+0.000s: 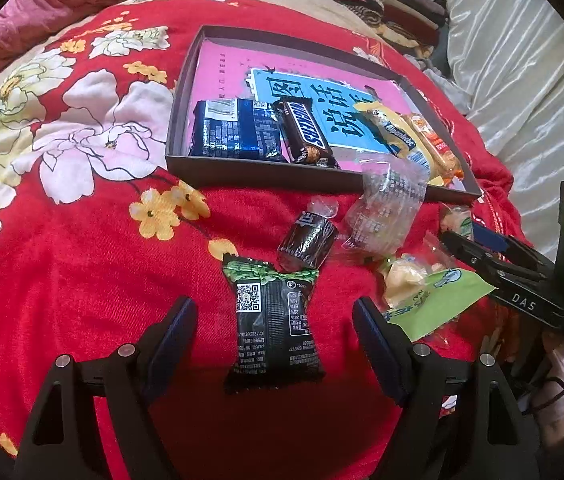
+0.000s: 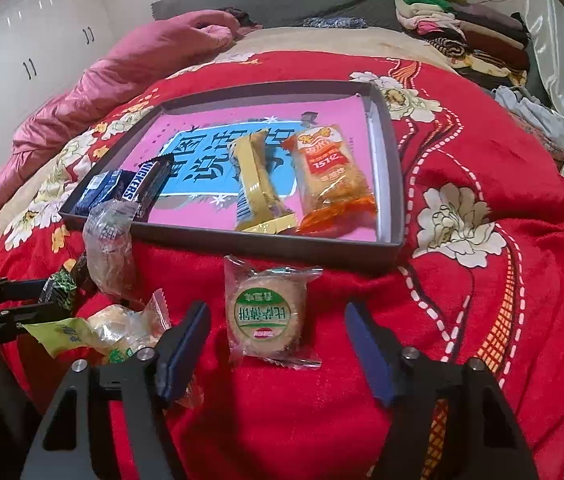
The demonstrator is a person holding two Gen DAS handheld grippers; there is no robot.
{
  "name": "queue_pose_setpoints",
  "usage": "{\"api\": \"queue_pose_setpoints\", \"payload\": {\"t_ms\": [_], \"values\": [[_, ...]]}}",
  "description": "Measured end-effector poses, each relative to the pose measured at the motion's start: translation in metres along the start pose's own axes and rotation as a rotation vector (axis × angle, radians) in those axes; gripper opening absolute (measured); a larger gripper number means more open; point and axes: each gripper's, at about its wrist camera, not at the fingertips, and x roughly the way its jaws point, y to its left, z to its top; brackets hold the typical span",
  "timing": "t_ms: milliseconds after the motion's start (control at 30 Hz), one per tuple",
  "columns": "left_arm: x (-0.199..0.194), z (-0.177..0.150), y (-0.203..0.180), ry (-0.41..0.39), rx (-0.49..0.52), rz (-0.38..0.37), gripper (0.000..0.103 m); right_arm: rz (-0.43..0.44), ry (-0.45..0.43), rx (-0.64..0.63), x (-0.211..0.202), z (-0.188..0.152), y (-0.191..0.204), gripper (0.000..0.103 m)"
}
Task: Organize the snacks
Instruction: 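Grasp the black-green snack pack with the left tool while the right tool grasps the wrapped round pastry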
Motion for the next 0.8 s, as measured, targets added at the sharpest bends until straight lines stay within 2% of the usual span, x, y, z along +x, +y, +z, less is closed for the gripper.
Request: {"api": "queue_pose_setpoints", "payload": {"t_ms": [333, 600, 800], "values": [[0.006, -0.002, -0.002, 0.005, 0.013, 0.029, 0.081, 0.033, -0.003, 0.008, 0.003, 0.003, -0.004, 0.039], [0.008, -0.004, -0.007, 0.006, 0.033, 0.061, 0.081, 0.045, -0.02, 0.004, -0.002, 0.004, -0.002, 0.037], [0.009, -0.004, -0.007, 0.009, 0.052, 0.109, 0.056, 0.059, -0.035, 0.001, -0.007, 0.004, 0.0, 0.035]]}}
